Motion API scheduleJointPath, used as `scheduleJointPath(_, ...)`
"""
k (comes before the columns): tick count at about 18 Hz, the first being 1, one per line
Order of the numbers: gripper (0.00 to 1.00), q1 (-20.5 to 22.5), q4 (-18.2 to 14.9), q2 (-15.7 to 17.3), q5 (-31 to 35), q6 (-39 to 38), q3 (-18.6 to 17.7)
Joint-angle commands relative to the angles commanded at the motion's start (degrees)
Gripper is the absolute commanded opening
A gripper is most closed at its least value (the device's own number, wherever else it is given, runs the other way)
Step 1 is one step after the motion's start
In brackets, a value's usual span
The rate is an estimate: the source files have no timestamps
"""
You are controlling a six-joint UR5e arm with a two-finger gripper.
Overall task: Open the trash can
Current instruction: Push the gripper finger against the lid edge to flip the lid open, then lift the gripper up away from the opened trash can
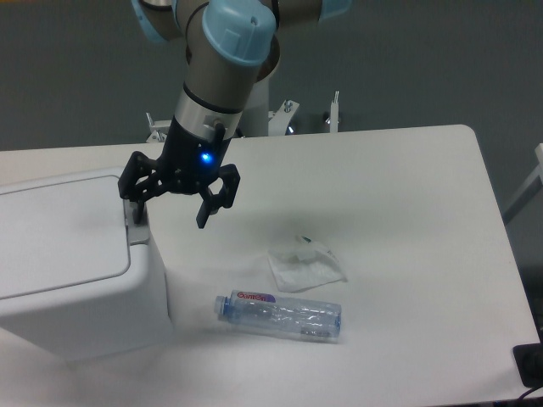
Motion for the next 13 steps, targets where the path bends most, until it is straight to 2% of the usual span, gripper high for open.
scheduleJointPath(4,1.00,0.0,0.3,0.1,0.0,0.0,1.1)
scheduleJointPath(8,1.00,0.9,5.4,0.3,0.3,0.0,6.8)
scheduleJointPath(11,1.00,6.0,5.8,0.8,5.0,0.4,10.4)
scheduleJointPath(13,1.00,7.0,5.7,0.6,12.1,3.1,12.3)
